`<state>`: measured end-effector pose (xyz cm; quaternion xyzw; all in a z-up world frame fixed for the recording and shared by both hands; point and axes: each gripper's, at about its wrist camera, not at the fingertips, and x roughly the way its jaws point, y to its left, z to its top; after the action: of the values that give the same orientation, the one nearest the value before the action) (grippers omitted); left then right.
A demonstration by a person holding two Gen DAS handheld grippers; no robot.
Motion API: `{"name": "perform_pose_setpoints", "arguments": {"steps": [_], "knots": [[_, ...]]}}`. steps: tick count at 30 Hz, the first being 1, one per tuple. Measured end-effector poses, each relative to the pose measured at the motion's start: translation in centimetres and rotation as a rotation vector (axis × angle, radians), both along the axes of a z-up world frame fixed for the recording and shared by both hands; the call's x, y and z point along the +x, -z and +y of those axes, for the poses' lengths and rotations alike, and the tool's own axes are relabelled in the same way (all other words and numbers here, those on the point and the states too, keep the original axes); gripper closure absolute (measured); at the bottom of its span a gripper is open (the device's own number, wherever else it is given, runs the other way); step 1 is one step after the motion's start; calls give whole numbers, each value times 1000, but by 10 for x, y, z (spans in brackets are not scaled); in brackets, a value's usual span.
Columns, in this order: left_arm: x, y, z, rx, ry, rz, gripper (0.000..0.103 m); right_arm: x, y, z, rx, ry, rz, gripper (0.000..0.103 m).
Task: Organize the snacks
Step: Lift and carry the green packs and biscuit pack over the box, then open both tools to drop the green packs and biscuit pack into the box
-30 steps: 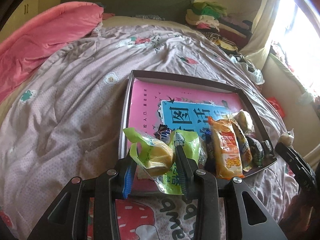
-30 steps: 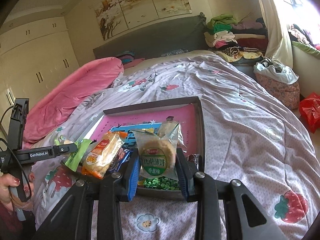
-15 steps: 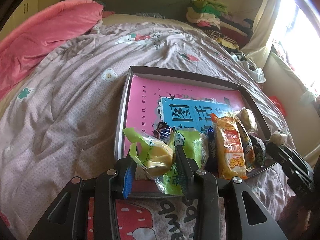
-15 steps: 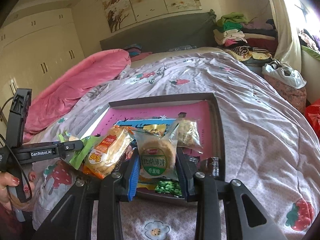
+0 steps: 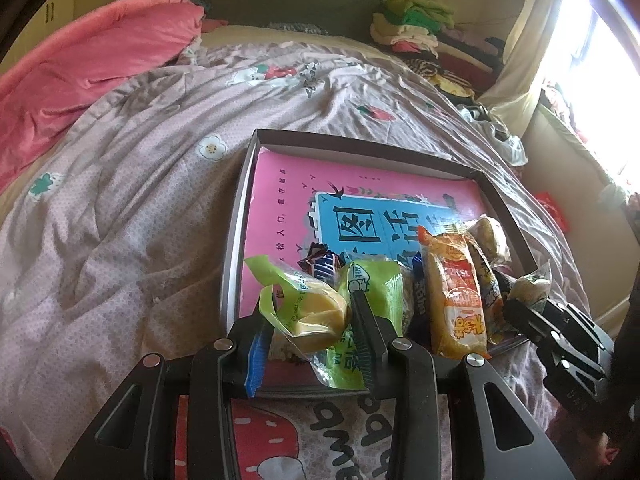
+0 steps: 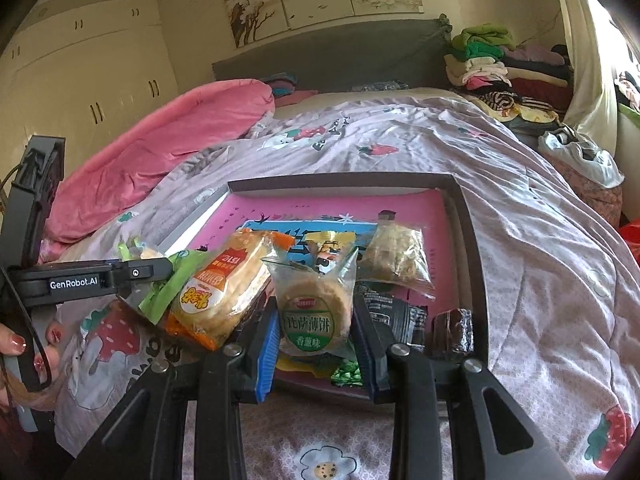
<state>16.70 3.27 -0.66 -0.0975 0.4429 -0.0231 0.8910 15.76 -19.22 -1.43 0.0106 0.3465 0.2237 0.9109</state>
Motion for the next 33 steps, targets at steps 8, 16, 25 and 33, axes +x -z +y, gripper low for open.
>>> {"name": "perform_pose_setpoints", "arguments": {"steps": [8, 16, 25, 33], "knots": [[0, 1, 0, 0, -1, 2, 64, -4, 1, 5, -19, -14, -5, 68], [0, 1, 0, -6, -4, 3, 64, -6, 1, 1, -15, -3, -4, 67], [1, 1, 0, -3, 4, 3, 64, -10, 0, -1, -17, -5, -6, 62], [-5, -2, -5, 31, 9, -8, 48, -12, -3, -6, -15, 24, -13, 54]]}}
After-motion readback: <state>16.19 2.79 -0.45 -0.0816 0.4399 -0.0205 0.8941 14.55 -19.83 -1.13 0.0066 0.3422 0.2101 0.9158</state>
